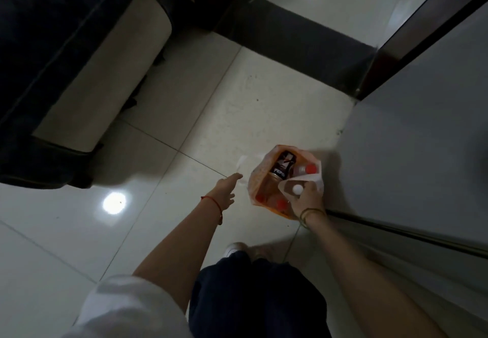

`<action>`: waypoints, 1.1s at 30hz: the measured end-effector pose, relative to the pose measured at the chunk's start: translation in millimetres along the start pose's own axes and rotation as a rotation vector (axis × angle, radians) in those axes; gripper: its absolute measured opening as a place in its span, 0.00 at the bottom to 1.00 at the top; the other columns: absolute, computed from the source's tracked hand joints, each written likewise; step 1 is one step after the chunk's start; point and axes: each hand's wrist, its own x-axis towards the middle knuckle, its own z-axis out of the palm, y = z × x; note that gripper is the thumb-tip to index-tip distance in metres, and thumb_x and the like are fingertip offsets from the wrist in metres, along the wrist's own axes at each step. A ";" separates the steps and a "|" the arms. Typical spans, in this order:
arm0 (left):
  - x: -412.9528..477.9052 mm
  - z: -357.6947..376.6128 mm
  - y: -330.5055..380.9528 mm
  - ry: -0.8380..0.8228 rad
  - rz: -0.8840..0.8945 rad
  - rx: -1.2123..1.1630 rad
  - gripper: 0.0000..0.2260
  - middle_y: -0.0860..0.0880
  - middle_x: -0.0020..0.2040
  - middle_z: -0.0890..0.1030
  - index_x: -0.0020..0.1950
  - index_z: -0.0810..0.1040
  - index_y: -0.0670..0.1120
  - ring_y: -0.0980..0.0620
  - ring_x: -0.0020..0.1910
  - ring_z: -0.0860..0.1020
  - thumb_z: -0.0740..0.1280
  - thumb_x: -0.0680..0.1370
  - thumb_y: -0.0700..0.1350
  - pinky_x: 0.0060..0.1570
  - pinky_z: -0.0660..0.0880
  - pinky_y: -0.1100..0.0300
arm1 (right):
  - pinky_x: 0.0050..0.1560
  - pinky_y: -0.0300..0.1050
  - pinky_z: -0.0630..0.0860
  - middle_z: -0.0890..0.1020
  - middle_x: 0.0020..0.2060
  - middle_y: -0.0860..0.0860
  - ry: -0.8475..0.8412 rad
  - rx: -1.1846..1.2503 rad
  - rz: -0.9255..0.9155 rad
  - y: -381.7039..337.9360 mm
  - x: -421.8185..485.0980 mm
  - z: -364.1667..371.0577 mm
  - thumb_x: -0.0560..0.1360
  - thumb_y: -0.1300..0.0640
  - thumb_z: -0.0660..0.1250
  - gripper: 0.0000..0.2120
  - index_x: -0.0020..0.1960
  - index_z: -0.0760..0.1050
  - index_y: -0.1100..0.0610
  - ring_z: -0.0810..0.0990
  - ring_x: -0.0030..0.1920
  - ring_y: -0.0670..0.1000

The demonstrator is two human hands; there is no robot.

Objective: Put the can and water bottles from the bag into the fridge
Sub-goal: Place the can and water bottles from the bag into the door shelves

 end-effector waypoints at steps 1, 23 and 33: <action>10.1 2.3 -2.6 -0.027 -0.029 -0.019 0.31 0.38 0.75 0.64 0.77 0.60 0.41 0.38 0.74 0.65 0.67 0.79 0.50 0.71 0.66 0.47 | 0.57 0.56 0.78 0.73 0.61 0.56 0.031 0.000 0.014 2.7 0.7 5.4 0.67 0.40 0.70 0.33 0.64 0.64 0.57 0.75 0.60 0.58; -54.0 19.7 27.0 -0.131 0.295 0.379 0.13 0.46 0.41 0.78 0.54 0.81 0.37 0.47 0.48 0.75 0.67 0.78 0.47 0.54 0.74 0.56 | 0.43 0.48 0.73 0.79 0.44 0.60 0.036 0.387 0.319 -43.6 -47.3 -73.5 0.77 0.54 0.60 0.13 0.47 0.75 0.64 0.78 0.45 0.59; -162.4 8.7 28.4 -0.077 0.343 0.306 0.13 0.46 0.48 0.78 0.57 0.79 0.41 0.52 0.44 0.76 0.67 0.78 0.49 0.39 0.71 0.63 | 0.30 0.41 0.64 0.74 0.33 0.54 -0.053 0.341 0.290 -61.0 -130.9 -120.7 0.72 0.61 0.64 0.04 0.42 0.71 0.61 0.73 0.35 0.53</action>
